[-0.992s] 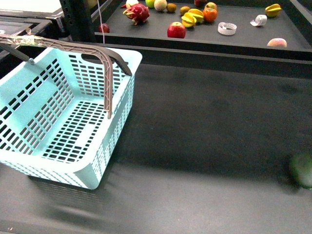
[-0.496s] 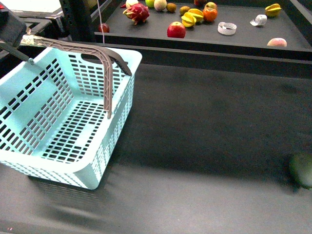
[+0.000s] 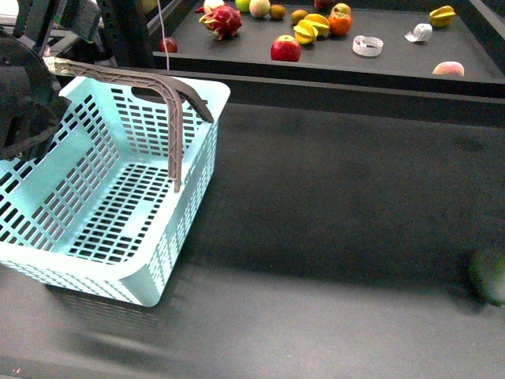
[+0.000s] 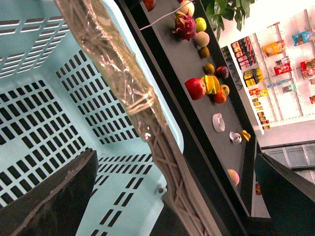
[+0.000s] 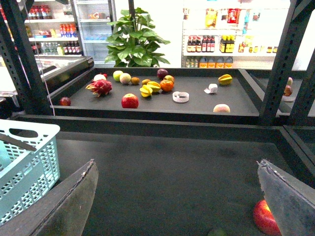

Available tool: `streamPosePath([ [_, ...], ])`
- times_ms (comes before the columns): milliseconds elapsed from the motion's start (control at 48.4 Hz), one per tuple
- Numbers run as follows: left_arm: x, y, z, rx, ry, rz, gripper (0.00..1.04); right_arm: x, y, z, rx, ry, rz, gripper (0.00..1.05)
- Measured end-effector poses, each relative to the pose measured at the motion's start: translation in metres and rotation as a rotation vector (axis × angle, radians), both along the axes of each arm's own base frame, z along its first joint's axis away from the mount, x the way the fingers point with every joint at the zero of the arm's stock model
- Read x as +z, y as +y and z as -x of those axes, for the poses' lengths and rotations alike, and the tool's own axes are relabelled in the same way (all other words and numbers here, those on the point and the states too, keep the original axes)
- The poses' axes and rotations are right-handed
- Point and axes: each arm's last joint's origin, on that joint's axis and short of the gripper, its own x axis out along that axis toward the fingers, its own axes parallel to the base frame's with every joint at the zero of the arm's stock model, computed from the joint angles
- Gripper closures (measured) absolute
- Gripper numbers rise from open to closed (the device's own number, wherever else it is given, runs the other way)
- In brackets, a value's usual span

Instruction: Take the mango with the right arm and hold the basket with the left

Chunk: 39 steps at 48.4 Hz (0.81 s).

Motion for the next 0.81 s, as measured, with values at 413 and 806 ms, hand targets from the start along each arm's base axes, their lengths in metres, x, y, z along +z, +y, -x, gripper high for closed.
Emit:
streamPosePath([
  [413, -0.019, 0.012, -0.051, 0.053, -0.005, 0.037, 0.09, 0.0, 0.0, 0.0, 0.0, 0.0, 0.0, 0.08],
  [806, -0.022, 0.007, -0.058, 0.035, 0.017, 0.04, 0.75, 0.0, 0.0, 0.0, 0.0, 0.0, 0.0, 0.08],
])
